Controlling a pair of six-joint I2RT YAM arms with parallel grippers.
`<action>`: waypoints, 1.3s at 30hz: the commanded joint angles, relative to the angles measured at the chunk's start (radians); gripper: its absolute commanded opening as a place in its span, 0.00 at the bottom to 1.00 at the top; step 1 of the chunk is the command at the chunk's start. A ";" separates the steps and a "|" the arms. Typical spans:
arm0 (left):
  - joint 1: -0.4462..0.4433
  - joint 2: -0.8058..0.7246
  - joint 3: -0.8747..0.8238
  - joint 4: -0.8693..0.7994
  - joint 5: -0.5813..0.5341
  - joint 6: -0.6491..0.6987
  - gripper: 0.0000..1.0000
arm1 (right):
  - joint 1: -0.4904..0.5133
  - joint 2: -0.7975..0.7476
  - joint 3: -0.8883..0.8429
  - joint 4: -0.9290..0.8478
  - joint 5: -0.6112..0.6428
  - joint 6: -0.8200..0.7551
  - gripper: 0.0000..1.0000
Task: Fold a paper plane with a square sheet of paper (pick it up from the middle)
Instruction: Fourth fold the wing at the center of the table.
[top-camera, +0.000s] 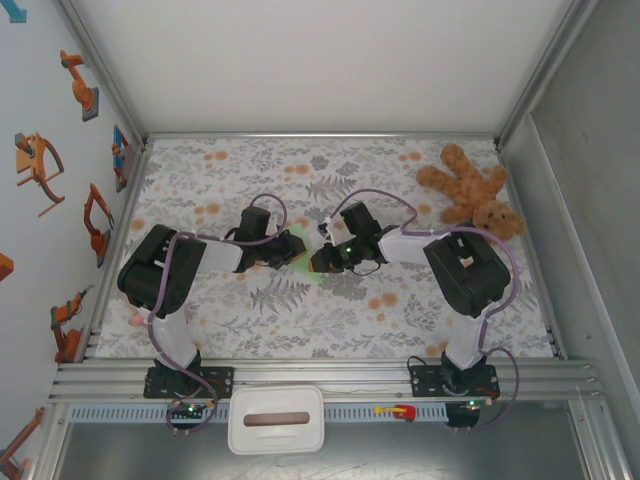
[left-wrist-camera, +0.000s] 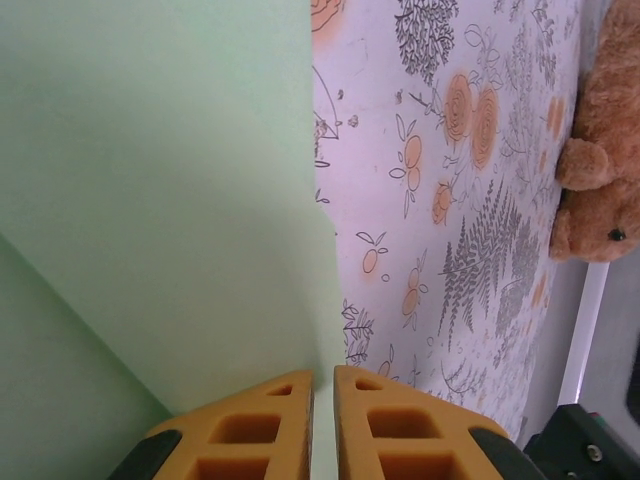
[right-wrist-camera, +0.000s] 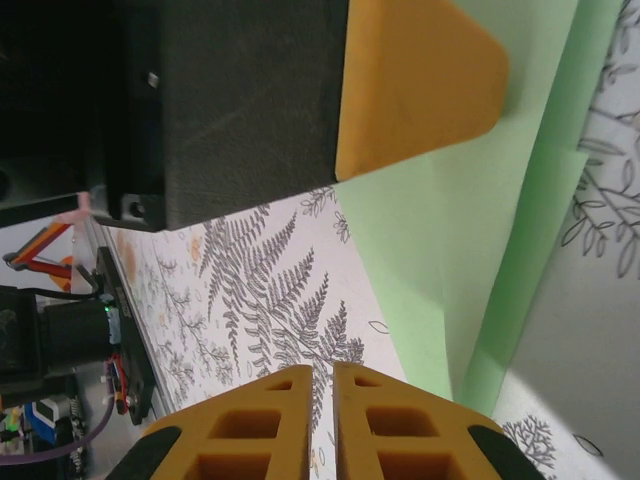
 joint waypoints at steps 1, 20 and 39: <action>0.002 0.013 0.022 -0.020 0.015 0.015 0.15 | 0.006 0.030 0.030 -0.019 0.007 0.001 0.12; 0.001 0.024 0.032 -0.028 0.017 0.018 0.15 | 0.008 0.075 0.034 -0.070 0.049 -0.032 0.10; 0.006 0.030 0.046 -0.054 0.014 0.031 0.15 | 0.008 0.090 0.035 -0.136 0.111 -0.059 0.08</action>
